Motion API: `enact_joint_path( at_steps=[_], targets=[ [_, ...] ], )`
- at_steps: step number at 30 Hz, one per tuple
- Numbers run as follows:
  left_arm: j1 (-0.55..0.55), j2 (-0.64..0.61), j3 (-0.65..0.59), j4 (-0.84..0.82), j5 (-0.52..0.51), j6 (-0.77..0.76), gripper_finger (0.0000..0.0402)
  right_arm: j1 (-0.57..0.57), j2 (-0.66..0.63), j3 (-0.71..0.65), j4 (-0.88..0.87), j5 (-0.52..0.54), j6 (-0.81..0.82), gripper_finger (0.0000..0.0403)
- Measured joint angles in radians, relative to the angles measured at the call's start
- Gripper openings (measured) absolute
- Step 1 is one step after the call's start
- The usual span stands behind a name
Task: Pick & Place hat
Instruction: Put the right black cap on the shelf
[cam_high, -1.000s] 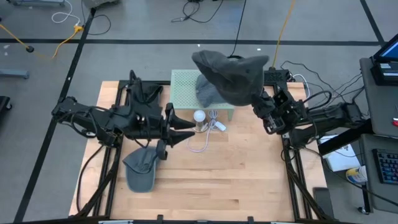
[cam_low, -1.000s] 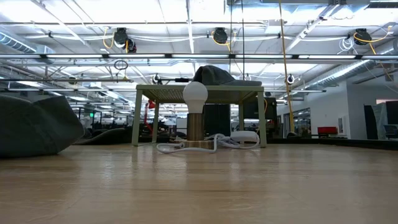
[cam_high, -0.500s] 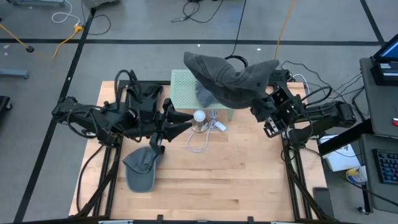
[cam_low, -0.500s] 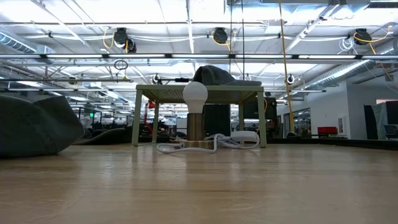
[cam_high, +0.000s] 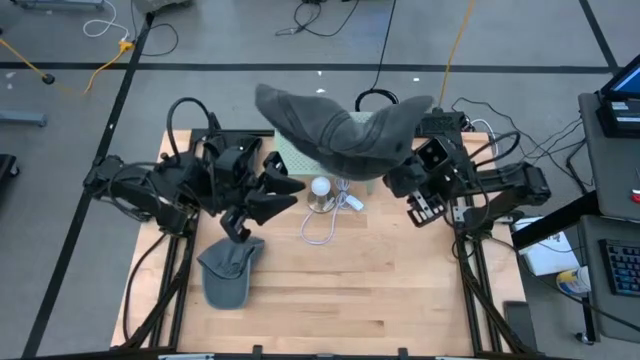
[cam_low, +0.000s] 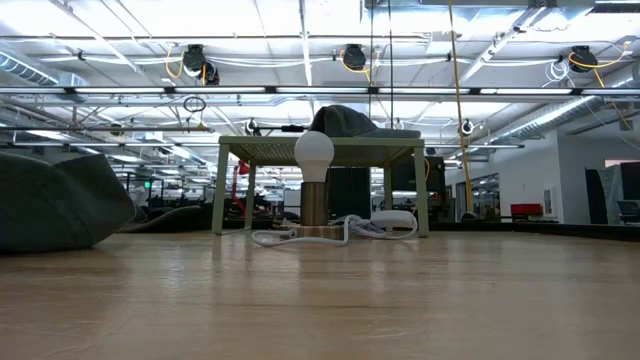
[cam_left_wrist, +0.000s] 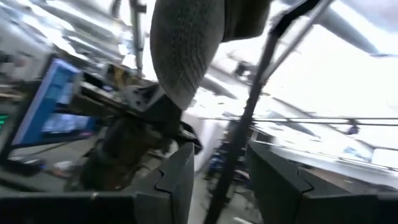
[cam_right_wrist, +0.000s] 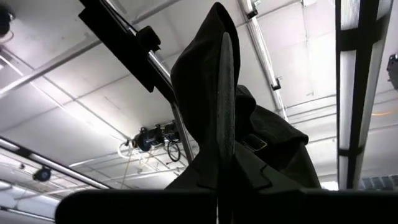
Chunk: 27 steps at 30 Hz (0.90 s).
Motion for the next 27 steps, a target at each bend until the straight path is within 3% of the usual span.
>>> enact_joint_path(
  at_steps=[5,12,27],
  targets=[
    [0.032,0.0,0.0,0.01,0.087,-0.026,0.0197,0.006,0.05,0.074,-0.003,0.013,0.061,0.0005],
    [0.057,0.0,0.0,0.085,0.092,0.022,0.0243,0.044,0.113,0.153,-0.006,0.063,-0.003,0.0005],
    [0.098,0.0,0.0,0.19,0.197,-0.011,0.0251,0.049,0.239,0.286,-0.056,0.088,-0.012,0.0005]
  ],
)
